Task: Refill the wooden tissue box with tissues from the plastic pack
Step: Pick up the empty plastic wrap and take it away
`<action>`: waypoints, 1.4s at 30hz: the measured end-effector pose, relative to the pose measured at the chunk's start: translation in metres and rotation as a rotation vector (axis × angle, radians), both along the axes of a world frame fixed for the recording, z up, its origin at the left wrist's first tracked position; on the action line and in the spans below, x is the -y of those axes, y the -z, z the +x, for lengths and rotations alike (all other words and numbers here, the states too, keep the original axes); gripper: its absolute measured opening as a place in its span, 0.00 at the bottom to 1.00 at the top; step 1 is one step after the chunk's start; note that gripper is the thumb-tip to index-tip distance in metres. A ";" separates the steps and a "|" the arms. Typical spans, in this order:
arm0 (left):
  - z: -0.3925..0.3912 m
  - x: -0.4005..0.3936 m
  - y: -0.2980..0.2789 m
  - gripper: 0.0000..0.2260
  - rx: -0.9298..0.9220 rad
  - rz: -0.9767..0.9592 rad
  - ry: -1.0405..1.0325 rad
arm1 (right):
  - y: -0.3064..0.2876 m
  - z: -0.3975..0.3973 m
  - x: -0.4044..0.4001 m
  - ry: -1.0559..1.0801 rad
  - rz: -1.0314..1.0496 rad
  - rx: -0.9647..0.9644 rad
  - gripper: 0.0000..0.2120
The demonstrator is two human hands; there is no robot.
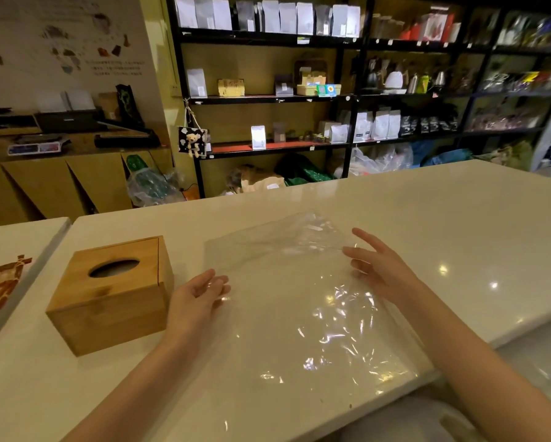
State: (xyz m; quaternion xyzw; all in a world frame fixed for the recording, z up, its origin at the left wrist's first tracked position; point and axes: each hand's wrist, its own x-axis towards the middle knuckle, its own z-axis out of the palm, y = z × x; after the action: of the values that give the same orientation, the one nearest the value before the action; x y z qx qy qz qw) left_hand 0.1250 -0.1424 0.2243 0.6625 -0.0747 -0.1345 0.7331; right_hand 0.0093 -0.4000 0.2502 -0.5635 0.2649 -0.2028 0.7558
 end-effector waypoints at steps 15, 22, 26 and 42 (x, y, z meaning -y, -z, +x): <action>-0.006 -0.017 -0.029 0.07 0.717 0.499 -0.032 | -0.036 -0.020 0.004 0.016 -1.237 -0.337 0.05; -0.006 -0.005 -0.057 0.04 1.129 0.621 -0.014 | -0.055 -0.003 -0.043 -0.254 -1.659 -0.347 0.11; 0.002 -0.012 -0.077 0.26 0.941 0.462 -0.061 | -0.075 0.000 -0.057 -0.276 -1.485 -0.236 0.08; 0.004 -0.023 -0.050 0.39 0.003 -0.183 0.498 | -0.059 0.011 -0.052 -0.330 -0.175 0.023 0.07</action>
State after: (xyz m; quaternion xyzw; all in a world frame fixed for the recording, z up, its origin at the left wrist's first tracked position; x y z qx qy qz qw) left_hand 0.1295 -0.1191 0.2738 0.5548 -0.2482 -0.3025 0.7342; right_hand 0.0202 -0.3475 0.3093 -0.6606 0.1416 -0.1047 0.7298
